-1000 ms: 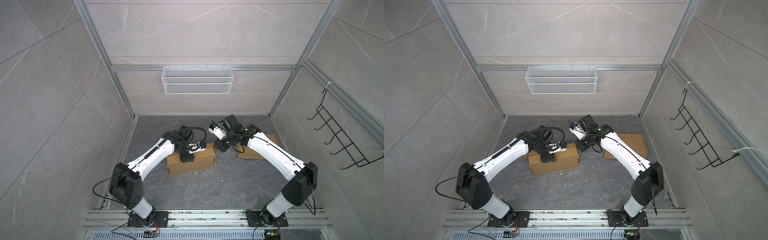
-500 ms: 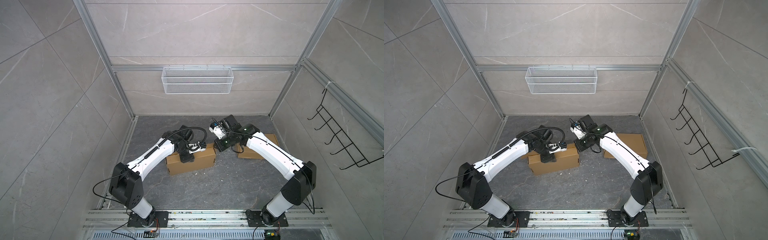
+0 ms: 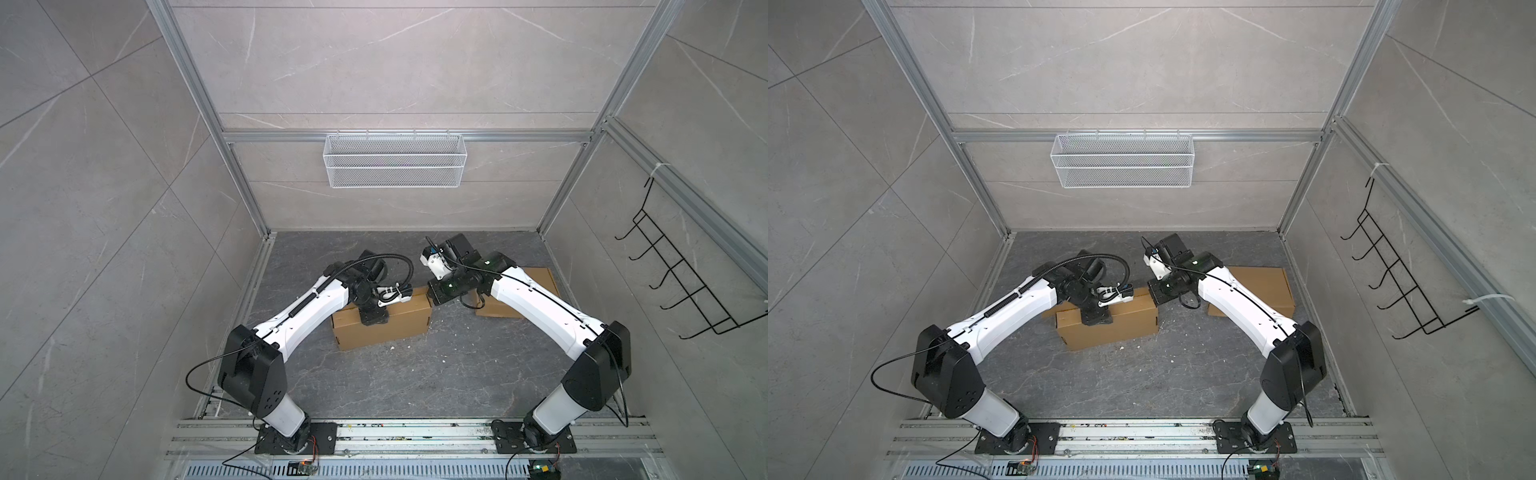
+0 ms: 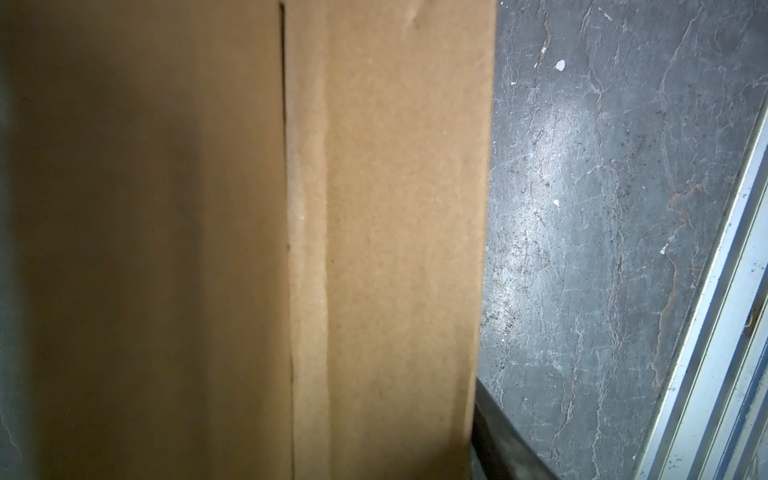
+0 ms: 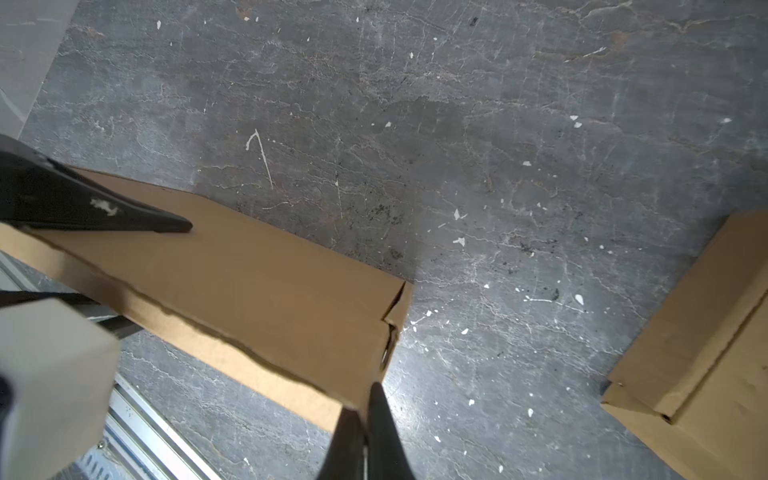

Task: Fold the paper box

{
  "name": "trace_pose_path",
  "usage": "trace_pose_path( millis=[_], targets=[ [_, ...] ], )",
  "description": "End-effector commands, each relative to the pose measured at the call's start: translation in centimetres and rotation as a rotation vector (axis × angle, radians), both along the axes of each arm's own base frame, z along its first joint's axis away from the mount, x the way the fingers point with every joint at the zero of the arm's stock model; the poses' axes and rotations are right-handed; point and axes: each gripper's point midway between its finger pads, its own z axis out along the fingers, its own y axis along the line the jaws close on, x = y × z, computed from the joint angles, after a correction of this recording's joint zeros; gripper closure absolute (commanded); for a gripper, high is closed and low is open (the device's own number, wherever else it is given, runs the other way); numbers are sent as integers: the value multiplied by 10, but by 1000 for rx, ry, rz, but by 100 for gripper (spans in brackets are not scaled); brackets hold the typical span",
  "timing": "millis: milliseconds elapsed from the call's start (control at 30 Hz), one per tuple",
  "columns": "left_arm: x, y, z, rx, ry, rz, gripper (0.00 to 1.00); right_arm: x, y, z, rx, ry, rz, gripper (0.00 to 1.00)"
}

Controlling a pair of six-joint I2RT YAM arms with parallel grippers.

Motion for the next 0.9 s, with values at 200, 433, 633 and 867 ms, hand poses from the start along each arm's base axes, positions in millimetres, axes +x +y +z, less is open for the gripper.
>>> trace_pose_path(
  millis=[200,433,633,867],
  targets=[
    [0,1,-7,13,25,-6,48,-6,5,-3,14,29,1,98],
    [6,1,-4,21,-2,3,46,-10,7,-3,35,60,-33,100],
    [11,6,-4,50,-25,26,43,-10,4,-8,20,59,-52,100],
    [18,7,10,20,-81,58,34,-8,0,-10,-12,49,-54,100]
  ],
)
